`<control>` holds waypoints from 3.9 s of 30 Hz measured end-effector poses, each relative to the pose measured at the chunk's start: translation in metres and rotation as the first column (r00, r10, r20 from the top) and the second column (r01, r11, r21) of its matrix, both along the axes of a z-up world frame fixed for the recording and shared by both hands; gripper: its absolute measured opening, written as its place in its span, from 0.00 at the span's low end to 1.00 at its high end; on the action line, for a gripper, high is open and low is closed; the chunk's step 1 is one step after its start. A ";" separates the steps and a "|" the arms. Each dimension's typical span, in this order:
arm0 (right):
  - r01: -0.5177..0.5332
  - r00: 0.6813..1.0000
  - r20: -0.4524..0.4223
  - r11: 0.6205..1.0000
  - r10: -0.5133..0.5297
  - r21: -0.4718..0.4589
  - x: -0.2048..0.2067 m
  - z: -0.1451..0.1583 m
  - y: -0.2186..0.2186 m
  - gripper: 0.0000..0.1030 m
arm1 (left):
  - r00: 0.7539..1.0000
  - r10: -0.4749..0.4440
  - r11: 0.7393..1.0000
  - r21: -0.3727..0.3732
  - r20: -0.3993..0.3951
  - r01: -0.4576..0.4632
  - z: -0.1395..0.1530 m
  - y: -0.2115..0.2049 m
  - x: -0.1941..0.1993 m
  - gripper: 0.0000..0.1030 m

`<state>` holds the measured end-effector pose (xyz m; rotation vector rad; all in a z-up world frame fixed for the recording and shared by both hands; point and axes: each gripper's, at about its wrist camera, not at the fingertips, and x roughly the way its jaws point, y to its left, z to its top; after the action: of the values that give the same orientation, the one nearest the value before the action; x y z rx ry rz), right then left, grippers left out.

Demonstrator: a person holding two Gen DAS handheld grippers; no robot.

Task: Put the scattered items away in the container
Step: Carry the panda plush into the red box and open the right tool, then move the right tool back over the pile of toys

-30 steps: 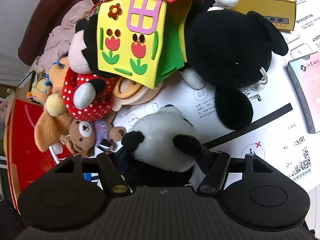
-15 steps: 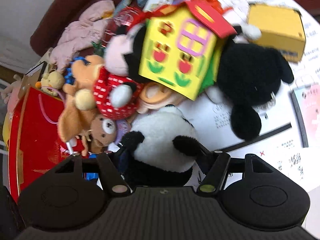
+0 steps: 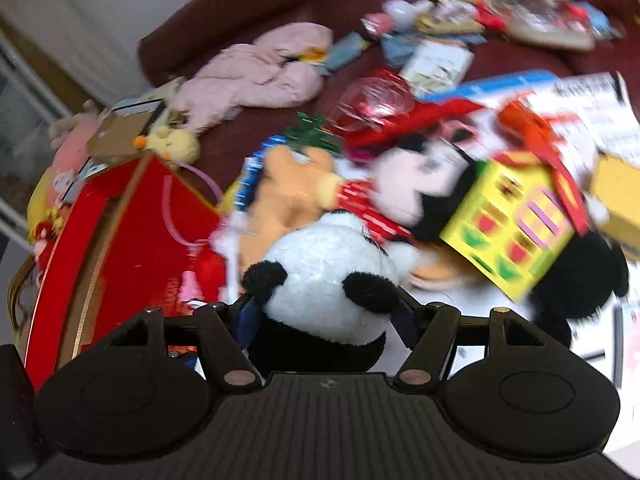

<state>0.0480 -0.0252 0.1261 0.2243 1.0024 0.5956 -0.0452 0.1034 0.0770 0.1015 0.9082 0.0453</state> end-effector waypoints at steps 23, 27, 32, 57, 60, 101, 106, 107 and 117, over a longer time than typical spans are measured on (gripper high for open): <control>-0.601 0.771 0.248 0.799 0.586 -0.019 -0.094 0.081 0.264 0.68 | 0.830 0.544 0.836 -0.002 0.121 -0.548 0.080 0.206 -0.153 0.73; -0.643 0.737 0.241 0.765 0.631 -0.036 -0.112 0.076 0.285 0.68 | 0.799 0.593 0.803 -0.011 0.101 -0.595 0.073 0.224 -0.170 0.73; -0.675 0.711 0.226 0.736 0.666 -0.045 -0.123 0.071 0.306 0.69 | 0.762 0.643 0.765 -0.019 0.077 -0.644 0.064 0.239 -0.179 0.74; -0.639 0.747 0.213 0.768 0.629 -0.027 -0.112 0.062 0.284 0.91 | 0.746 0.666 0.746 0.022 0.017 -0.666 0.050 0.234 -0.170 0.98; -0.626 0.760 0.209 0.780 0.616 -0.022 -0.107 0.061 0.277 0.91 | 0.755 0.656 0.754 0.028 0.019 -0.656 0.052 0.229 -0.165 0.98; 0.341 0.936 -0.088 0.940 -0.341 -0.017 0.006 -0.058 -0.141 0.94 | 0.994 -0.104 0.990 0.096 0.033 0.100 -0.002 -0.046 0.034 1.00; 0.376 0.922 -0.097 0.926 -0.376 -0.011 0.007 -0.066 -0.161 0.94 | 0.983 -0.185 0.975 0.125 0.016 0.181 -0.016 -0.075 0.057 1.00; 0.379 0.921 -0.096 0.926 -0.378 -0.008 0.008 -0.066 -0.163 0.94 | 0.980 -0.197 0.973 0.124 0.011 0.195 -0.019 -0.079 0.061 1.00; 0.381 0.922 -0.075 0.924 -0.379 0.015 0.033 -0.067 -0.170 0.94 | 0.965 -0.261 0.959 0.110 -0.008 0.260 -0.028 -0.102 0.096 1.00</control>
<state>0.0814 -0.1952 0.0596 0.4581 0.9855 0.2479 0.0507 0.0016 0.0493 0.3229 0.8793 -0.1496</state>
